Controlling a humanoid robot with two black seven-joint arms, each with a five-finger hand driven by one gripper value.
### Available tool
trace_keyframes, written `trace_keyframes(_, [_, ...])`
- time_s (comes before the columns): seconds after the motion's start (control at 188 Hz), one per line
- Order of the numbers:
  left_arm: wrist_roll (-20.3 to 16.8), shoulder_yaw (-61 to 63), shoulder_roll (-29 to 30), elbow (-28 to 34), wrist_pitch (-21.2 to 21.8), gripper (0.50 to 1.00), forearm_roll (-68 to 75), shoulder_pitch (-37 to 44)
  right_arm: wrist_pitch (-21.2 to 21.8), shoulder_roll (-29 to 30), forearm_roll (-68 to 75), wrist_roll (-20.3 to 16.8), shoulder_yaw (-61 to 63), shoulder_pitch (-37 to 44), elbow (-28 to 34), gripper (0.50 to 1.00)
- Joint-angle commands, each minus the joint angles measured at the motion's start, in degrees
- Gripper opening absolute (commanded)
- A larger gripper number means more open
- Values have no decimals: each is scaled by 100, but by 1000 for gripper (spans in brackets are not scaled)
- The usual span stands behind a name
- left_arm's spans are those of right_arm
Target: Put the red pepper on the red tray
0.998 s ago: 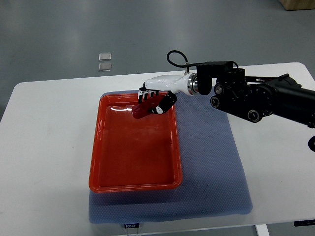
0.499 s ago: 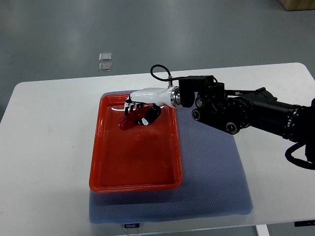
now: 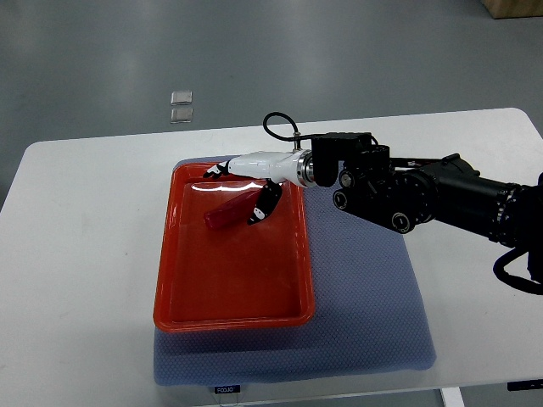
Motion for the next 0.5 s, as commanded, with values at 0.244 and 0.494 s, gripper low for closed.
trace_keyframes(0.244, [0,0,0,0,-5,1000,-1,0,12,-750,1148,10,1056,-50,-8,901])
trace_keyframes(0.494, [0,0,0,0,4,1000,-1,0,29,-1050,3082,10,2665,-744,-139,901])
